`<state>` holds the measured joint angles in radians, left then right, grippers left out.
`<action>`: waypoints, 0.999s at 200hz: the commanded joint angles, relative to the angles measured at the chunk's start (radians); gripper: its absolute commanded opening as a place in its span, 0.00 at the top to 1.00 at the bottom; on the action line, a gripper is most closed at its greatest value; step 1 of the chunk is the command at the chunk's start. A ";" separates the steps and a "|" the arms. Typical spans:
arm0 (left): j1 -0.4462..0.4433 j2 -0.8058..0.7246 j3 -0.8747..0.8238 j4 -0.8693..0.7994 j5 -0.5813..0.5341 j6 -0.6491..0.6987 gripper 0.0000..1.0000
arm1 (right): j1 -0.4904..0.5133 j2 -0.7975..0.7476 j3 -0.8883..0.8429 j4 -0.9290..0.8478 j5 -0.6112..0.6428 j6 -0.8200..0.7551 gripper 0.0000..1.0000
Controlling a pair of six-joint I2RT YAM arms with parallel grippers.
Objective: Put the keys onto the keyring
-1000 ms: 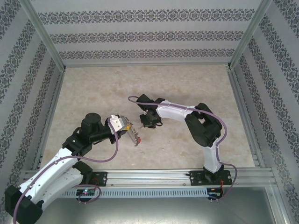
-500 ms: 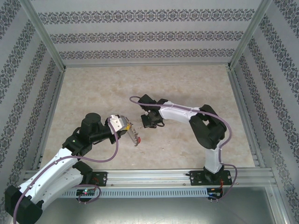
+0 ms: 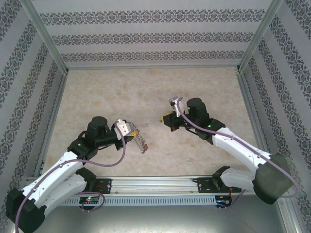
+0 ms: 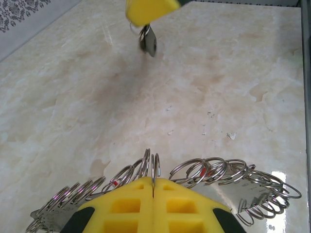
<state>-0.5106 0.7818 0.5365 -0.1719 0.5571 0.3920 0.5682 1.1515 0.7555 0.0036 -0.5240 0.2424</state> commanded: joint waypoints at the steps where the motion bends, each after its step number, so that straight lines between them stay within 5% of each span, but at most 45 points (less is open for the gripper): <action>1: -0.011 -0.007 0.052 0.052 0.045 0.008 1.00 | 0.009 -0.061 -0.016 0.070 -0.150 -0.163 1.00; 48: -0.012 -0.003 0.058 0.049 0.072 0.003 1.00 | 0.082 -0.102 0.000 -0.023 -0.050 -0.300 1.00; 73: -0.013 -0.012 0.055 0.031 0.056 0.007 1.00 | 0.087 -0.043 0.041 -0.138 0.070 -0.256 1.00; 135: -0.013 -0.062 0.037 0.007 0.006 0.013 1.00 | 0.134 0.143 0.174 -0.664 0.069 -0.092 1.00; 200: -0.013 -0.070 0.036 -0.002 0.003 0.022 1.00 | 0.157 0.375 0.231 -0.747 0.156 -0.043 1.00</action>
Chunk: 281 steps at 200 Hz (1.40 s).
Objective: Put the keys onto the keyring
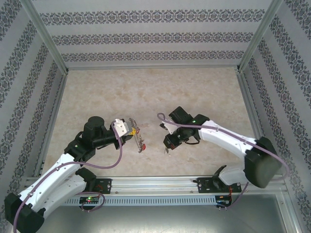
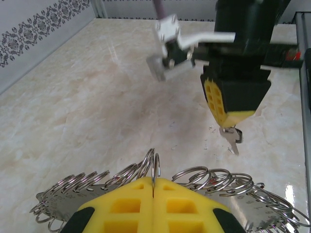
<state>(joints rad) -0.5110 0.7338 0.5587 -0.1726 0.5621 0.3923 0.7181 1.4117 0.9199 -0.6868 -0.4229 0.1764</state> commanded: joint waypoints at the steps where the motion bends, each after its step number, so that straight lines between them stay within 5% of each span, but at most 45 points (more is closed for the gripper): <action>1: -0.013 -0.022 0.015 -0.002 -0.002 0.022 1.00 | 0.007 0.120 0.071 -0.055 0.056 0.023 1.00; 103: -0.015 -0.068 0.002 -0.027 -0.017 0.010 1.00 | -0.020 0.492 0.314 0.013 0.087 0.041 0.95; 164: -0.015 -0.061 0.006 -0.026 -0.020 0.013 1.00 | -0.018 0.492 0.291 0.026 0.073 0.046 0.86; 281: -0.015 -0.051 0.010 -0.023 -0.017 0.014 1.00 | -0.013 0.498 0.284 -0.003 0.087 0.028 0.87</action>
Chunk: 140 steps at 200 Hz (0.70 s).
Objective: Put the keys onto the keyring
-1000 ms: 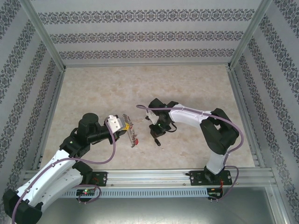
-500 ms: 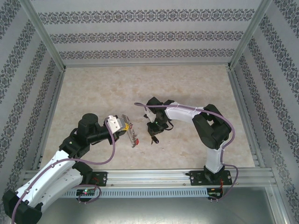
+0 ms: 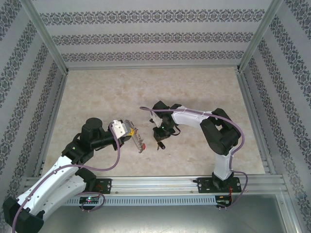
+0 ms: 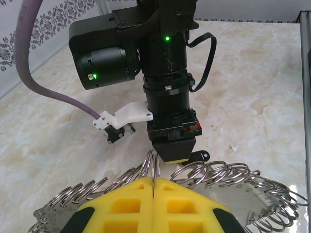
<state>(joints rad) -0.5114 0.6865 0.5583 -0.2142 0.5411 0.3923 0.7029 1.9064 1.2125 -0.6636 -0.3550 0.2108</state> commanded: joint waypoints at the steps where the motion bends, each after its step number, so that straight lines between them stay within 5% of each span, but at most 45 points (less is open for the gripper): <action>1: -0.014 -0.004 0.010 0.019 0.005 0.013 1.00 | 0.002 0.003 -0.008 -0.027 0.018 -0.006 0.87; 140: -0.014 -0.007 0.011 0.013 0.008 0.016 1.00 | 0.001 -0.084 -0.024 -0.014 0.045 0.003 1.00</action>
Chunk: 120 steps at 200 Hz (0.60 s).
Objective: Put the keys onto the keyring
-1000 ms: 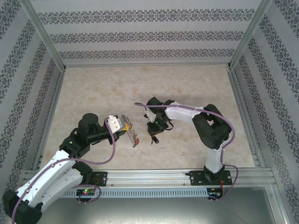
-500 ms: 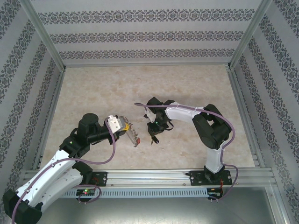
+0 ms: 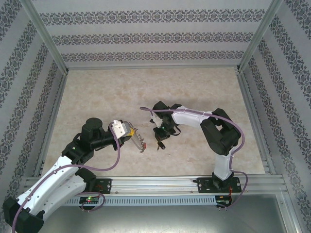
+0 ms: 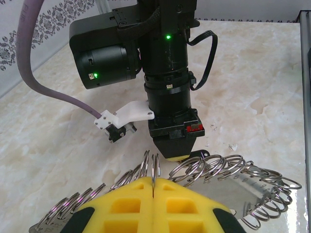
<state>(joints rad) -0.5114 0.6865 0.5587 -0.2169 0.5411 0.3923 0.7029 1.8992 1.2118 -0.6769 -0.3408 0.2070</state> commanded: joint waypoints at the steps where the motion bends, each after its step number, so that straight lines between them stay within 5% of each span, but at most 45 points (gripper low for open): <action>1: -0.015 -0.008 0.009 0.016 0.008 0.016 1.00 | 0.000 -0.081 -0.024 0.001 0.029 0.006 1.00; 76: -0.013 0.029 0.020 0.031 0.032 0.014 1.00 | -0.064 -0.512 -0.239 0.239 -0.200 -0.088 1.00; 120: -0.017 0.072 0.042 0.054 0.072 0.014 1.00 | -0.055 -0.765 -0.356 0.379 -0.209 -0.179 1.00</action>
<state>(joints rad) -0.5114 0.7486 0.5587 -0.2161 0.5583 0.3923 0.6392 1.2392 0.9070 -0.4118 -0.5144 0.1070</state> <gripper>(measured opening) 0.065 0.050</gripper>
